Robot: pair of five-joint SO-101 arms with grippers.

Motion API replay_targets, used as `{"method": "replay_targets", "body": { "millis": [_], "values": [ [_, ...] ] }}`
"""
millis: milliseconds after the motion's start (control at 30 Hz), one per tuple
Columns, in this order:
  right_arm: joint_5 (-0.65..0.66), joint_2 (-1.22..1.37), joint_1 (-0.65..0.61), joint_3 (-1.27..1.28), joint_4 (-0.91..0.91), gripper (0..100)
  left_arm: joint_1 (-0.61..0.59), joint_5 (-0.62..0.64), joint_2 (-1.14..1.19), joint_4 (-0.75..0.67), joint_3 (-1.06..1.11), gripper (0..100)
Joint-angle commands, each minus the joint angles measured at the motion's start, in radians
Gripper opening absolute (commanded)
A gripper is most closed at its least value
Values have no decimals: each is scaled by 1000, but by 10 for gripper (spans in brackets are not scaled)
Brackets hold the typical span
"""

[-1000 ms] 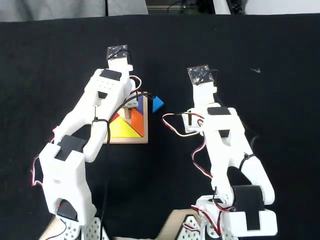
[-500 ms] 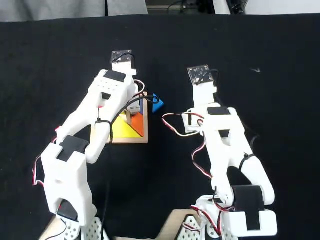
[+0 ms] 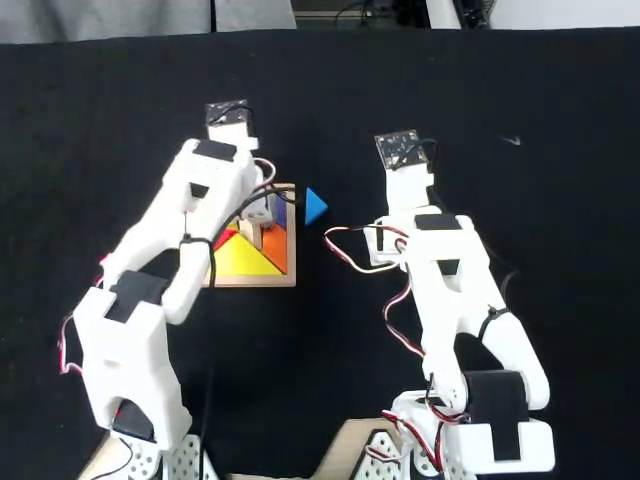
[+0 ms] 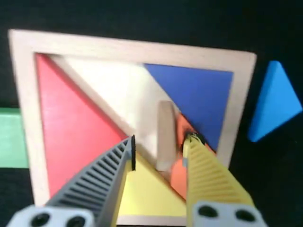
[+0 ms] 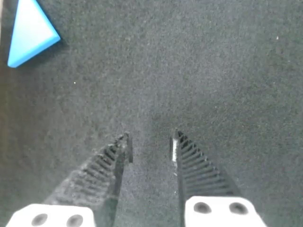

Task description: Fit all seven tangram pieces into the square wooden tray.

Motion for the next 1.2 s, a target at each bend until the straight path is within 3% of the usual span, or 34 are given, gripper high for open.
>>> {"method": "replay_targets", "body": {
  "millis": [0,367,833,1033,1167],
  "values": [
    [-5,-38,6,-4,-12,141,-22,-12,-63,11,-2,180],
    [-5,-38,6,-4,-14,141,-45,-44,-68,11,-15,180],
    [-6,-38,6,-7,-17,141,-104,-46,-235,60,-2,180],
    [-12,-38,6,-2,-11,141,-127,-46,-127,-81,51,180],
    [-12,-38,6,-2,-11,141,-111,-46,-80,-97,45,180]
  ]
}}
